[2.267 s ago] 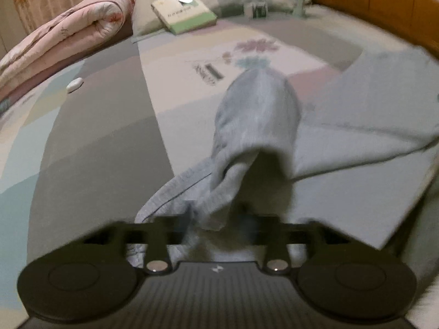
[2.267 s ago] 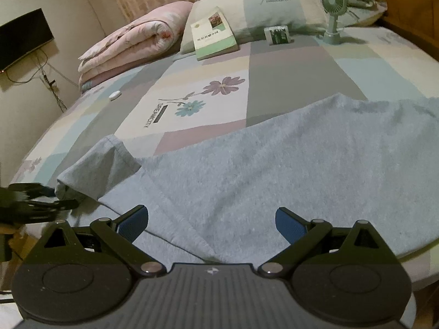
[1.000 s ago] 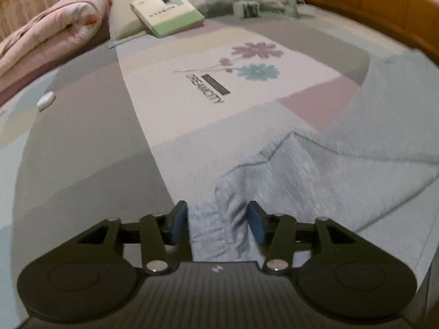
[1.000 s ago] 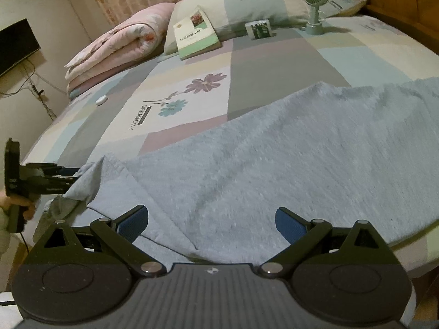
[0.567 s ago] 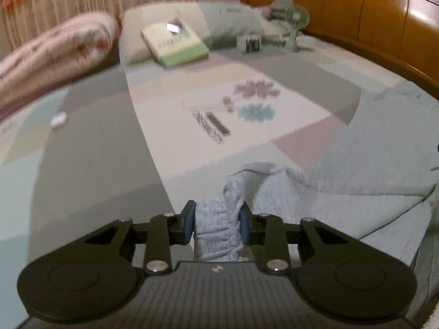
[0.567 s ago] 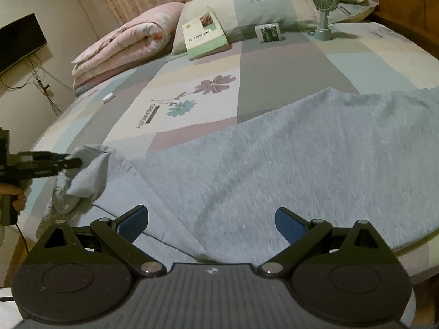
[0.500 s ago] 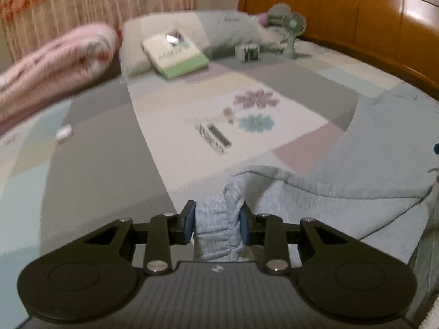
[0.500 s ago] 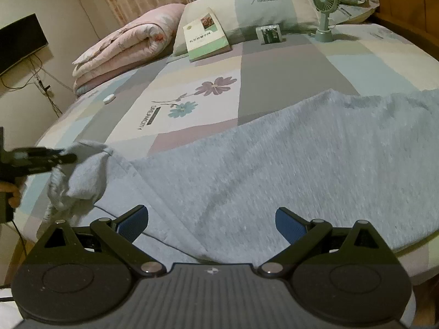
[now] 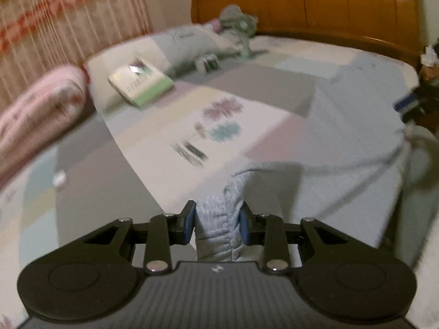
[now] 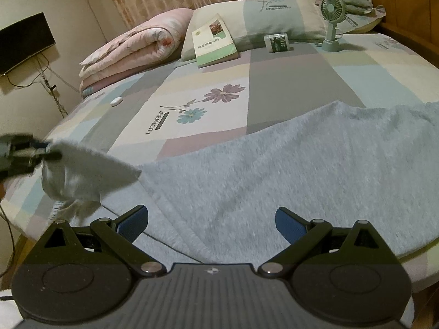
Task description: Fold clothes
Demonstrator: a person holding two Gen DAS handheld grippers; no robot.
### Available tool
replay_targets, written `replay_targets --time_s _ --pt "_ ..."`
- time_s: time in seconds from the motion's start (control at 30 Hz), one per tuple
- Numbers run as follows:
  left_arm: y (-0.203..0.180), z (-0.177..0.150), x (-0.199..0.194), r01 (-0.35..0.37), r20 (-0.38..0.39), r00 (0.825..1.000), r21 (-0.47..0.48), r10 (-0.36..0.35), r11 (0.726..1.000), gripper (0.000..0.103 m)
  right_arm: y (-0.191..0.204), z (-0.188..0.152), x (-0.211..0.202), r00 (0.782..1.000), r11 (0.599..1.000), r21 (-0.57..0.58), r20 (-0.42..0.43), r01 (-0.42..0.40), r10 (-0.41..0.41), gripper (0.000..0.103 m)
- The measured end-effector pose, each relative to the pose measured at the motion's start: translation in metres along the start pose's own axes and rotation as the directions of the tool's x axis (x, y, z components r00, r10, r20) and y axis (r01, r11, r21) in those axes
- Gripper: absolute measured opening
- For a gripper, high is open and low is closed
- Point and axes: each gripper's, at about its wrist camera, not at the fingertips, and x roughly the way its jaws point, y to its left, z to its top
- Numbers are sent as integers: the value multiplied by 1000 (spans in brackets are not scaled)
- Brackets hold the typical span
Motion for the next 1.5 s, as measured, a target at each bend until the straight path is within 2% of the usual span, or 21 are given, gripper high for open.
replay_targets --time_s 0.13,0.3,0.4,0.5,0.63,0.8,0.87,0.97,1.03,1.13,1.23,1.37,1.43,1.47,1.5 --pt "-21 -33 -5 77 -68 995 -20 -78 997 31 2 2 3 1000 1000 -9 -3 -6 6 101" --pt "-36 -61 -4 158 -92 981 -111 -168 981 35 9 3 4 1000 1000 -27 -4 -15 15 101" --pt "-47 -69 -2 186 -118 973 -116 -199 976 45 12 3 2 1000 999 -39 1 -17 17 101" --pt "-57 -70 -3 187 -132 972 -84 -197 979 46 12 3 -1 1000 999 -35 10 -14 15 101" --pt "-53 -71 -9 187 -133 971 -105 -200 977 55 13 3 -3 1000 999 -35 17 -16 16 101" --pt "-44 -83 -21 177 -162 967 -116 -194 977 59 14 3 -2 1000 999 -38 17 -19 20 101" --pt "-39 -89 -25 152 -185 968 -119 -172 981 63 14 4 -2 1000 999 -39 16 -22 23 101" --pt "-30 -98 -30 97 -222 967 -130 -124 987 63 14 4 -1 1000 999 -39 15 -27 28 101" --pt "-23 -101 -34 63 -215 972 -151 -94 987 63 14 5 0 999 999 -39 15 -30 31 101" --pt "-12 -98 -36 29 -155 986 -234 -66 972 62 15 4 1 999 999 -42 13 -31 32 101" --pt "-8 -95 -29 43 -101 992 -308 -77 950 62 16 4 -1 999 999 -45 16 -29 29 101" --pt "-15 -102 -8 61 -124 986 -356 -112 932 59 14 2 -3 999 999 -39 23 -25 26 101" --pt "-21 -105 -1 65 -141 982 -368 -125 928 54 13 2 -3 999 999 -32 24 -24 25 101" --pt "-23 -106 0 73 -139 981 -368 -133 927 44 12 2 -3 999 999 -29 23 -23 24 101" --pt "-25 -105 -1 87 -133 981 -365 -144 927 30 11 2 -2 1000 999 -26 21 -22 22 101"
